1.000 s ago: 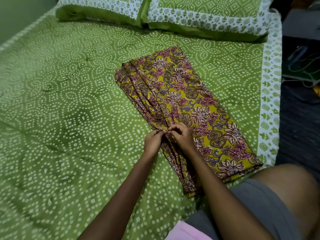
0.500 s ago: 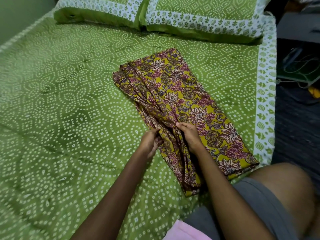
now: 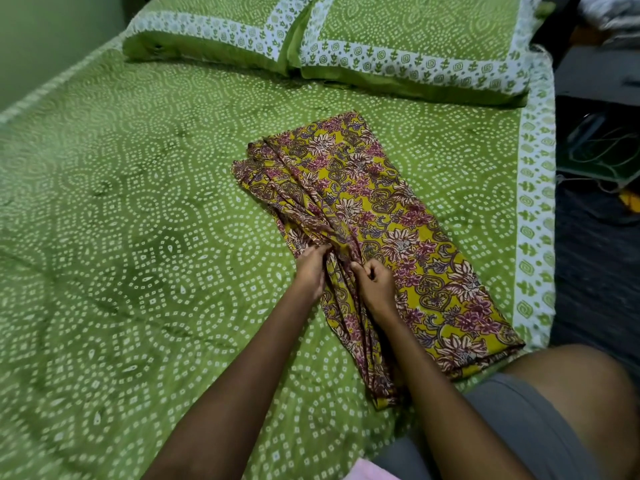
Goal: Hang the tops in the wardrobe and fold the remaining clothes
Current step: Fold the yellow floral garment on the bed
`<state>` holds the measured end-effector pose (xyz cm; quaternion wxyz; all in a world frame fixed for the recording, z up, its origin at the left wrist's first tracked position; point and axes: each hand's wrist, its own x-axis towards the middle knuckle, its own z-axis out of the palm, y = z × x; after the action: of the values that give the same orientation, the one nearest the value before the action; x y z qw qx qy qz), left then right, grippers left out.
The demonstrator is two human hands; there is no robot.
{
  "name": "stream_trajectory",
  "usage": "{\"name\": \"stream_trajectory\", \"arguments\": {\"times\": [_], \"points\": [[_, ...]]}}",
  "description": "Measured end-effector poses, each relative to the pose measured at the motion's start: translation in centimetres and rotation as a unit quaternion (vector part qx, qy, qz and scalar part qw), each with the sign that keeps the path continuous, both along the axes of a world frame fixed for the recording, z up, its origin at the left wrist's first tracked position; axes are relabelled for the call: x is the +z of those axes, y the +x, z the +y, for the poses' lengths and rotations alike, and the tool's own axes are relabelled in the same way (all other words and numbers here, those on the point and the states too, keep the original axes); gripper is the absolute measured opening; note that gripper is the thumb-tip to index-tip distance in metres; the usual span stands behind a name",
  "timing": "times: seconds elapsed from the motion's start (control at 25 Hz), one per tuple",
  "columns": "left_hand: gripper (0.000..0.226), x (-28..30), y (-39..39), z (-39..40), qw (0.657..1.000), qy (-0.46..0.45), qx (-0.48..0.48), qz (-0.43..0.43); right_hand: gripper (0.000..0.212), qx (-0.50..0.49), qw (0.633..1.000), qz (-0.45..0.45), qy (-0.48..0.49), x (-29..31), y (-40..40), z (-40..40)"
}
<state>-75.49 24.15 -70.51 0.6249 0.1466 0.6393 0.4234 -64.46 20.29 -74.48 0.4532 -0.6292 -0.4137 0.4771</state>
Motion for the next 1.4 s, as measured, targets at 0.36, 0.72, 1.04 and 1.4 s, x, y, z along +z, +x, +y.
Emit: {"name": "stream_trajectory", "arguments": {"times": [0.36, 0.72, 1.04, 1.4], "points": [[0.022, -0.3, -0.1, -2.2, 0.952, 0.097, -0.147, 0.248, 0.015, -0.032, 0.987, 0.146, -0.061, 0.8, 0.9, 0.8], [0.023, 1.1, -1.4, 0.3, 0.979, -0.017, 0.027, -0.200, 0.015, 0.019, 0.999, -0.043, 0.004, -0.4, -0.5, -0.2], [0.024, 0.4, -6.6, 1.6, 0.939, 0.050, 0.145, -0.307, 0.011, 0.041, 0.986, -0.151, 0.065, -1.2, -0.7, -0.3], [0.021, 2.9, -11.9, 3.7, 0.945, 0.125, 0.187, -0.237, 0.016, 0.048, 0.988, -0.131, 0.066, -1.0, -0.6, -0.3]]}}
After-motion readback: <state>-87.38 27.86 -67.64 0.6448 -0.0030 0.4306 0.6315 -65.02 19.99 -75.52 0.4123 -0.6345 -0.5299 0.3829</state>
